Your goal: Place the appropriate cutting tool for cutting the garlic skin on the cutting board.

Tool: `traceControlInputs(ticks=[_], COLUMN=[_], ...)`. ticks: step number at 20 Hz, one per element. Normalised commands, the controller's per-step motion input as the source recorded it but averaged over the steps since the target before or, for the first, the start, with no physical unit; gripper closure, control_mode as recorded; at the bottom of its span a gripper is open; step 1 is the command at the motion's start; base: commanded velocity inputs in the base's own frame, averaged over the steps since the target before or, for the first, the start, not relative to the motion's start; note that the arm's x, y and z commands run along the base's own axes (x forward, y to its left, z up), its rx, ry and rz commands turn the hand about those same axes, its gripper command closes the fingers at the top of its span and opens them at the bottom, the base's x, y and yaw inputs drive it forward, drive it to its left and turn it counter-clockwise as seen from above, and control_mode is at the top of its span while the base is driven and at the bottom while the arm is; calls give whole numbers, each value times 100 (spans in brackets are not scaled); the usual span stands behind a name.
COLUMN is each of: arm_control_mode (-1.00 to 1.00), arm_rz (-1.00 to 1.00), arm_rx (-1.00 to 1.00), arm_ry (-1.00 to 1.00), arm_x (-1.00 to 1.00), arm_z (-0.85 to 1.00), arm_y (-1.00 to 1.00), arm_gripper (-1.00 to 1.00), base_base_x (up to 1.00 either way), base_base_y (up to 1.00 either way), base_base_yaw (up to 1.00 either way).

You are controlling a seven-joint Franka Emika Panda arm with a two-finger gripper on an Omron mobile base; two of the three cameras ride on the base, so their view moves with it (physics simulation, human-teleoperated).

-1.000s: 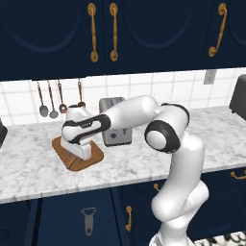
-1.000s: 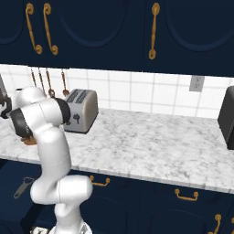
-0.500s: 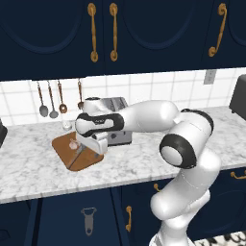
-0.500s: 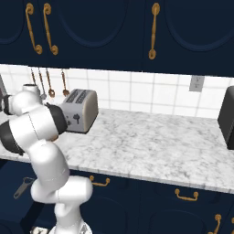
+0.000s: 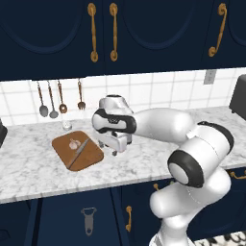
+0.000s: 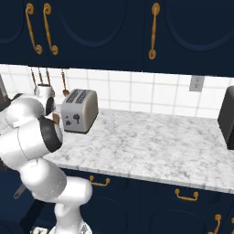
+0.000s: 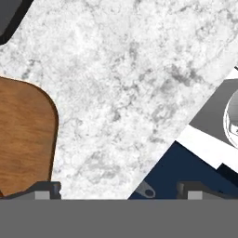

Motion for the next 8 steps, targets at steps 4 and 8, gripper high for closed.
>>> traceControlInputs(ticks=[4, 8], arm_control_mode=[-100, -100], arm_rz=[0, 0], arm_rx=[1, 2], arm_ry=[0, 0], arm_x=[-3, 0], arm_z=[4, 1], arm_y=[-64, -64], arm_gripper=[-100, -100], base_base_x=[0, 0], base_base_y=[0, 0], base_base_yaw=[0, 0])
